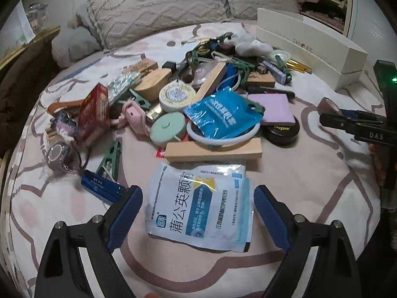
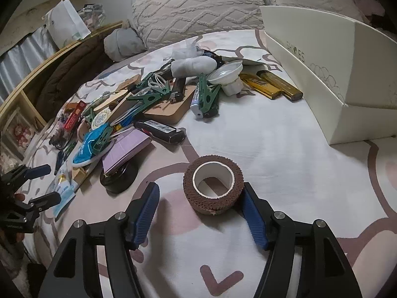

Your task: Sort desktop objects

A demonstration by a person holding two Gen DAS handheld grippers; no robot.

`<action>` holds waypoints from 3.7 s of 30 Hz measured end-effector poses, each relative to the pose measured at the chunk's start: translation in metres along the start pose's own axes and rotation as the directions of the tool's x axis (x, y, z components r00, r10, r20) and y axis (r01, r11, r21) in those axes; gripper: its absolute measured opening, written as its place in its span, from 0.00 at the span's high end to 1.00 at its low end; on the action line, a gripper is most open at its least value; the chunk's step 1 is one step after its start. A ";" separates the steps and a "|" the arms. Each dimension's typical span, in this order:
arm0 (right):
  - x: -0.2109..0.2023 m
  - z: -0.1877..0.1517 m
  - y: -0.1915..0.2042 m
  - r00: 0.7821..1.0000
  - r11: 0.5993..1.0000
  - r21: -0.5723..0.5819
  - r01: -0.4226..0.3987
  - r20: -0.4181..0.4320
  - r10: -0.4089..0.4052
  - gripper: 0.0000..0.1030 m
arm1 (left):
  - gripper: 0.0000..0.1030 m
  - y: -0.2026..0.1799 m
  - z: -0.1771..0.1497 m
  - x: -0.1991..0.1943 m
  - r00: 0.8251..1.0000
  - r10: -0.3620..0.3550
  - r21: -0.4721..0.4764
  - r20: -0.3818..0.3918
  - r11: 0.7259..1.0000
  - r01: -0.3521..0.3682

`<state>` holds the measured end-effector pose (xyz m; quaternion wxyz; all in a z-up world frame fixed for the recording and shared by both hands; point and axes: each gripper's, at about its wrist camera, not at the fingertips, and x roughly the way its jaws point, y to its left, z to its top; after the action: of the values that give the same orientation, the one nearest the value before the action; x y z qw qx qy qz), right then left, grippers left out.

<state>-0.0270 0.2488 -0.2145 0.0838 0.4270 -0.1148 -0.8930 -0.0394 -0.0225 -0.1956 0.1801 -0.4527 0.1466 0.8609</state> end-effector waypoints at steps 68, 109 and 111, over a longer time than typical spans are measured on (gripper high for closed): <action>-0.005 -0.002 -0.009 0.999 0.999 0.033 -0.037 0.029 0.036 0.57 | 0.04 0.029 -0.009 0.014 0.967 -0.179 -0.016 -0.184 0.984 0.179; -0.006 -0.003 -0.007 0.999 1.000 0.022 -0.014 0.044 0.014 0.58 | 0.03 0.007 0.006 0.030 0.955 -0.088 0.061 -0.284 0.992 0.110; -0.008 -0.002 -0.005 0.999 1.000 0.012 -0.008 0.051 0.008 0.58 | 0.04 0.006 0.006 0.028 0.957 -0.086 0.057 -0.279 0.993 0.106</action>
<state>-0.0208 0.2548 -0.2114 0.0818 0.4041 -0.1241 -0.9026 -0.0611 -0.0209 -0.2155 0.2155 -0.5680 0.1788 0.7739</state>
